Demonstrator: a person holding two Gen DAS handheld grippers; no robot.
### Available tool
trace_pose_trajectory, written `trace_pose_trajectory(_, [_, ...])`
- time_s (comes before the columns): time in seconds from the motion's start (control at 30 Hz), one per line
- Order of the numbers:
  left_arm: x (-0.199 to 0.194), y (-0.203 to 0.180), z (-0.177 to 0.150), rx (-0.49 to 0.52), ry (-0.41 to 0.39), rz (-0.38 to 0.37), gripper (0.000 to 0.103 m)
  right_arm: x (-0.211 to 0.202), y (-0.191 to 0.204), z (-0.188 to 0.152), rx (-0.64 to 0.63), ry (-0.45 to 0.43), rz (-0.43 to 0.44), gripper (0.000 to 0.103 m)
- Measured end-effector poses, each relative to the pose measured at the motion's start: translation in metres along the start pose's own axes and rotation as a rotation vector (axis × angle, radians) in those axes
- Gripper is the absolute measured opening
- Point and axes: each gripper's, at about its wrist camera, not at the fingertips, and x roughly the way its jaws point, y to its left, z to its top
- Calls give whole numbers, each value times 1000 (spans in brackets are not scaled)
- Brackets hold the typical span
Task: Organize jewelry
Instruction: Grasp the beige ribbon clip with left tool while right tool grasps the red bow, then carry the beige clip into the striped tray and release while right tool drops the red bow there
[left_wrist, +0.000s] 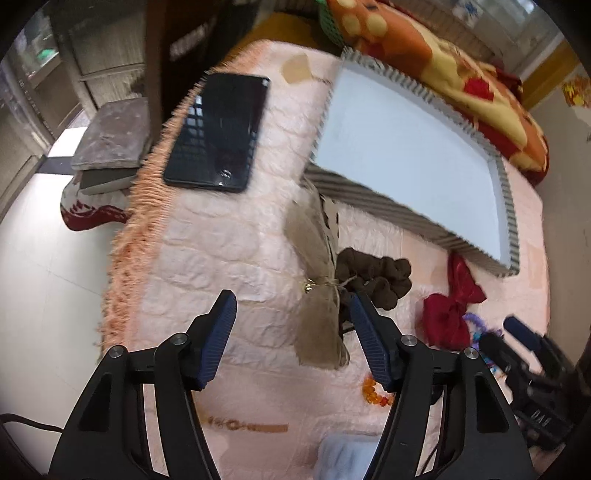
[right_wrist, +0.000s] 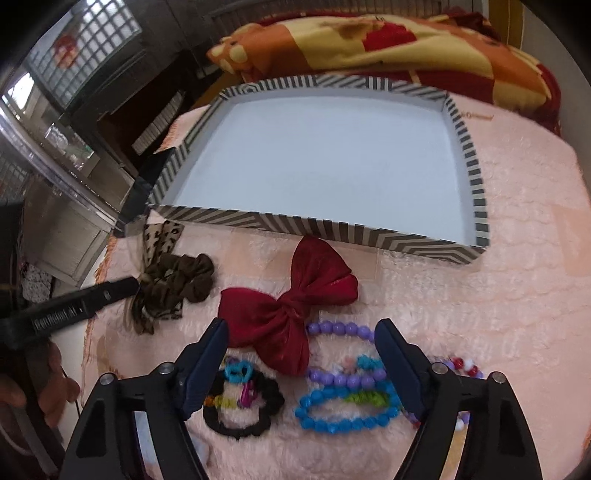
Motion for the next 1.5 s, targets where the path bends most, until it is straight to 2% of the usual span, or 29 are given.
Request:
trace_pose_trajectory(0.13, [20, -8, 4, 36, 28, 16, 64, 15, -1, 13, 20, 22, 7, 76])
trace_pose_trajectory(0.23, [29, -13, 7, 62, 31, 40, 64, 27, -3, 19, 50, 52, 1, 70])
trace_pose_trajectory(0.33, [34, -16, 8, 78, 29, 54, 64, 39, -6, 21, 85, 82, 23, 50])
trace_pose_trajectory(0.37, [36, -16, 8, 81, 31, 56, 62, 43, -7, 22, 92, 93, 34, 41])
trace_pose_trajectory(0.4, [38, -15, 8, 83, 26, 54, 54, 46, -8, 21, 98, 104, 41, 35])
trace_pose_trajectory(0.43, [39, -14, 7, 84, 26, 58, 50, 42, -7, 21, 86, 78, 32, 30])
trace_pose_trajectory(0.47, [39, -14, 6, 92, 17, 71, 45, 42, -6, 20, 76, 87, 41, 19])
trace_pose_trajectory(0.5, [39, -15, 7, 101, 12, 77, 34, 42, -6, 20, 76, 97, 55, 18])
trace_pose_trajectory(0.53, [39, -15, 6, 108, 13, 79, 29, 38, -6, 19, 73, 90, 60, 17])
trace_pose_trajectory(0.6, [36, -12, 6, 104, 19, 63, 20, 29, -4, 19, 56, 77, 72, 16])
trace_pose_trajectory(0.7, [27, -6, 8, 88, 29, 24, 19, 8, -1, 22, 34, 37, 110, 16])
trace_pose_trajectory(0.9, [-13, -3, 21, 112, -19, -8, 18, -27, 2, 43, 33, -60, 167, 16])
trace_pose_trajectory(1.1, [-40, -21, 48, 133, -81, -57, 18, -14, 5, 85, 52, -97, 130, 16])
trace_pose_trajectory(1.23, [-35, -45, 70, 156, -103, -49, 18, 1, -8, 99, 94, -88, 112, 16])
trace_pose_trajectory(1.37, [-6, -57, 101, 147, -73, -43, 18, 20, -14, 111, 141, -70, 119, 16])
trace_pose_trajectory(1.5, [24, -65, 118, 152, -46, -25, 18, 41, -14, 119, 147, -39, 103, 16])
